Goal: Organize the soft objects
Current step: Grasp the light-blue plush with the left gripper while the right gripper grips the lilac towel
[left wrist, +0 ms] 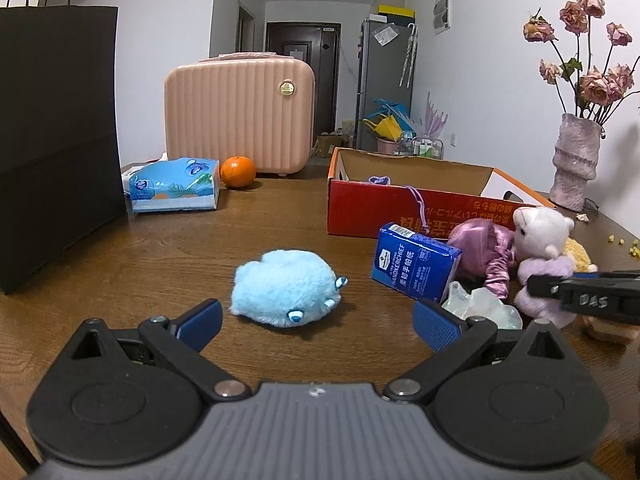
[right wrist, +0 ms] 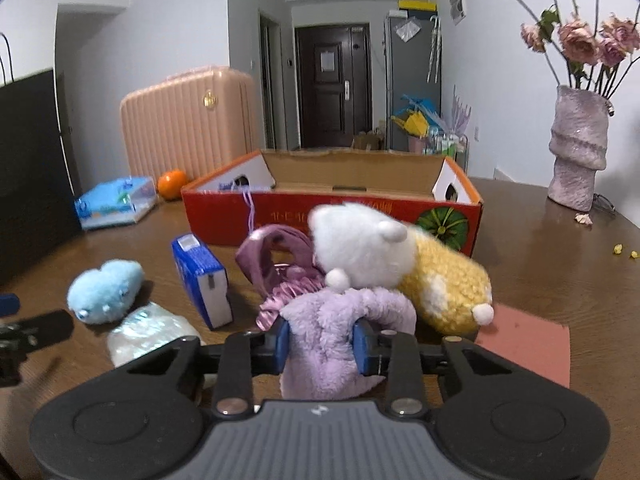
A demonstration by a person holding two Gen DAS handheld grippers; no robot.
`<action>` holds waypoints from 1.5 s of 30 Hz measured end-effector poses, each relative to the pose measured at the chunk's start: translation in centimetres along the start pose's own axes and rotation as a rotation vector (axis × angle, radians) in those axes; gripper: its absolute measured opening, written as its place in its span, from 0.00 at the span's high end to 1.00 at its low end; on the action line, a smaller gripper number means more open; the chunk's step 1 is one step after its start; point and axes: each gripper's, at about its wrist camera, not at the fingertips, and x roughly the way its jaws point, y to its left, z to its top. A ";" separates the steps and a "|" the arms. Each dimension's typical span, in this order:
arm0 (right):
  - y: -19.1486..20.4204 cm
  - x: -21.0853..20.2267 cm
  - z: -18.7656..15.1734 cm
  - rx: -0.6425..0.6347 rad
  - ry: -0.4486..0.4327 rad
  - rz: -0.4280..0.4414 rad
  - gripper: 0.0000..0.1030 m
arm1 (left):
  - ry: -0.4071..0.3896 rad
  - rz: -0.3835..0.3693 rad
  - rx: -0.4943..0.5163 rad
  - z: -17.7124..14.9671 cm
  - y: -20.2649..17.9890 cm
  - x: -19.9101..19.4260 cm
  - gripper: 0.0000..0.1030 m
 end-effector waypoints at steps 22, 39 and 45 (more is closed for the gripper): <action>-1.9 -5.5 -0.3 0.071 -0.287 -0.002 0.71 | 0.010 0.027 0.005 0.4 0.0 0.4 0.00; -2.8 -4.5 -0.2 0.112 -0.266 -0.074 0.71 | 0.114 0.001 0.089 3.3 2.4 5.3 0.00; -3.0 -3.7 0.0 0.112 -0.244 -0.100 0.70 | 0.138 -0.009 0.139 3.9 2.2 7.5 0.00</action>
